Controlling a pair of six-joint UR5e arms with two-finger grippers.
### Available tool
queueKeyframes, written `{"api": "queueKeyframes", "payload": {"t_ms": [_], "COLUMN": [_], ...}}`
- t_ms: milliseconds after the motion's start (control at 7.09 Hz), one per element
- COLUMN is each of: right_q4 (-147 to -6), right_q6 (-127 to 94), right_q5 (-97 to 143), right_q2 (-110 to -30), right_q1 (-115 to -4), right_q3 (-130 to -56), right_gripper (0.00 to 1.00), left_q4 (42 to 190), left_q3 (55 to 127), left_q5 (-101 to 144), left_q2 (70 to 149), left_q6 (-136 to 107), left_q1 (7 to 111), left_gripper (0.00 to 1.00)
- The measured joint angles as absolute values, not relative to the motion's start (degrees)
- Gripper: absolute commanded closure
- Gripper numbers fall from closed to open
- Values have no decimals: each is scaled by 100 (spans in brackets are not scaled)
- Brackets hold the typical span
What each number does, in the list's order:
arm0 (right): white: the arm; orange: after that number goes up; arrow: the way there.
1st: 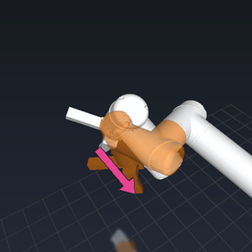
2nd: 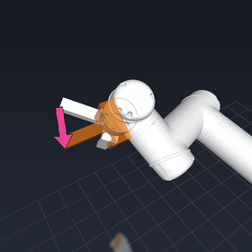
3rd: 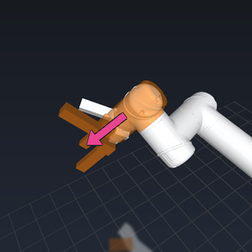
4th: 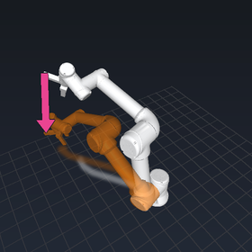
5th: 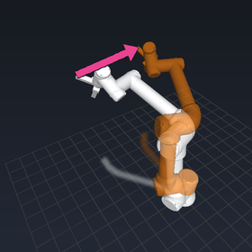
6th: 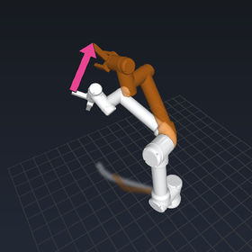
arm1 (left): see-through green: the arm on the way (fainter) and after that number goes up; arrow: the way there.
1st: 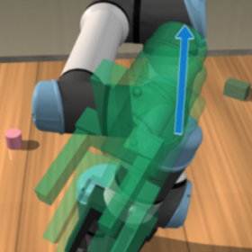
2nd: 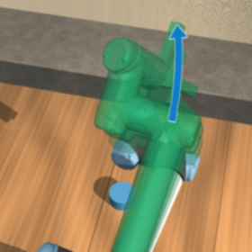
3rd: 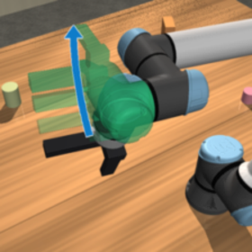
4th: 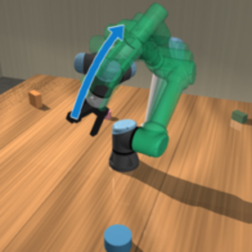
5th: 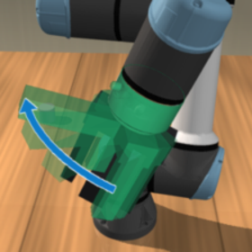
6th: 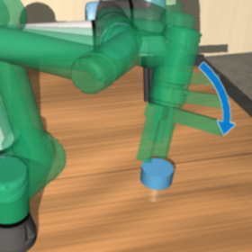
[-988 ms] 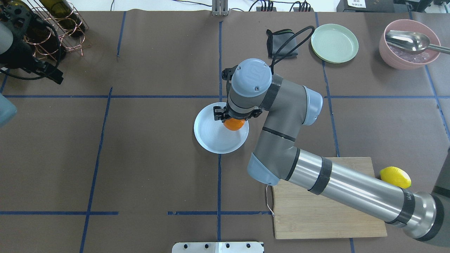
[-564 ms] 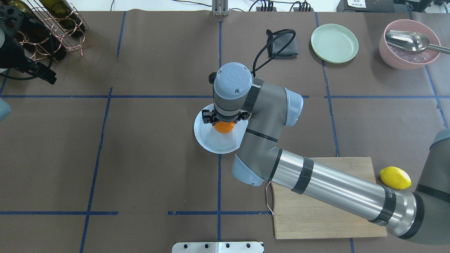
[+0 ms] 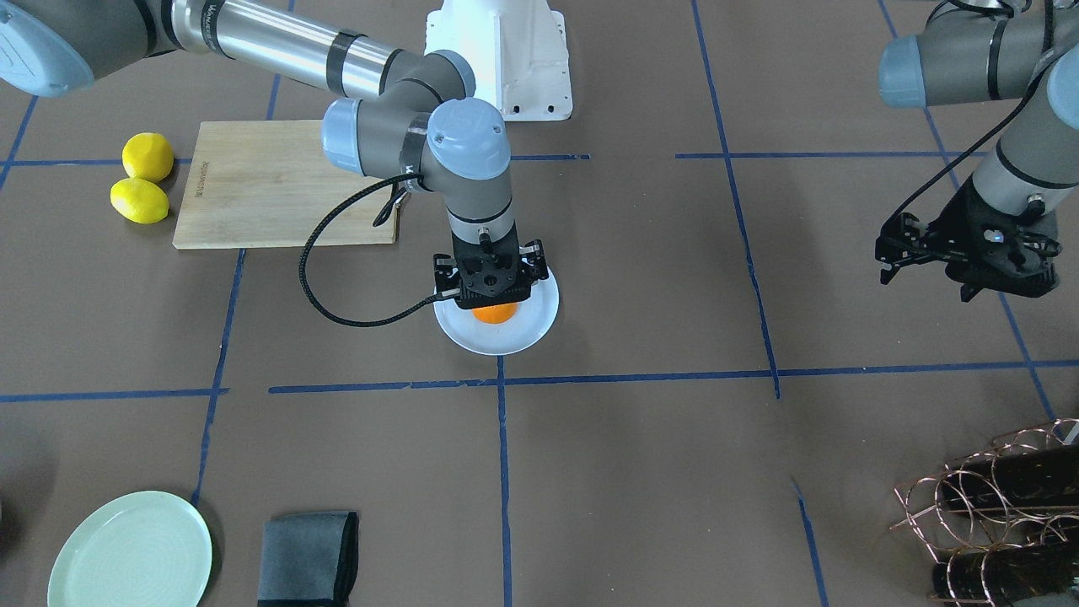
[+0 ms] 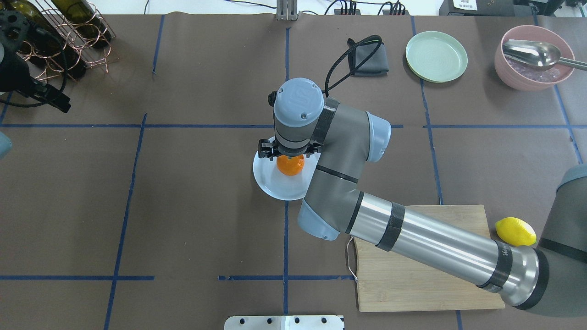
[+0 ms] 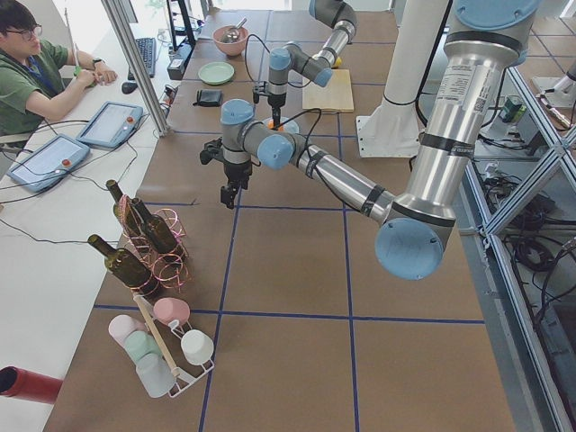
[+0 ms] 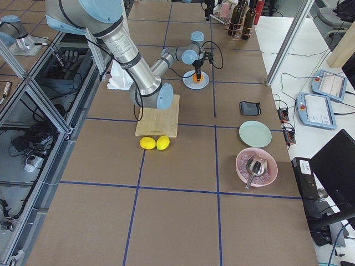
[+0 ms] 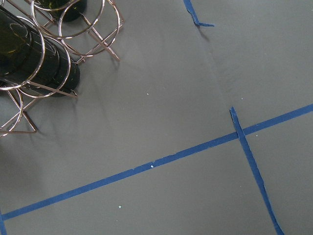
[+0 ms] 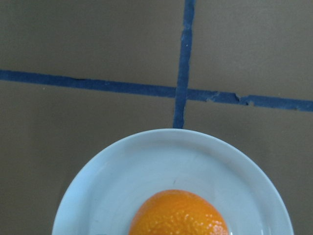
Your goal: Pick orange to plate
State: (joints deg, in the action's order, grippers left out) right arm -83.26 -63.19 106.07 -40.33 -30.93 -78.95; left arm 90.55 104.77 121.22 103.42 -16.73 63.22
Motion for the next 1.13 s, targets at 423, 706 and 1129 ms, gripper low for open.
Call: {"api": "queueKeyframes", "payload": {"t_ms": [423,706,1129], "right_q4": [-9596,-10012,-10035], "right_q6": [-5730,-4684,-2708], "right_q5": [11141,11613,12525], "right_q2": [-4443,-5318,-6557], "right_q1": [-3818,-4571,-5861], "right_q3": [-9166,-10095,-10403], "right_gripper": [0,0,0], "left_q4": [9045,8991,9004], "left_q3": [10524,10418,9459], "left_q5": [12303,12751,13076], "left_q2": [10199,9940,9496], "left_q6": [-1293,-492,1158], "left_q1": [6624,7307,8498], "left_gripper": [0,0,0]}}
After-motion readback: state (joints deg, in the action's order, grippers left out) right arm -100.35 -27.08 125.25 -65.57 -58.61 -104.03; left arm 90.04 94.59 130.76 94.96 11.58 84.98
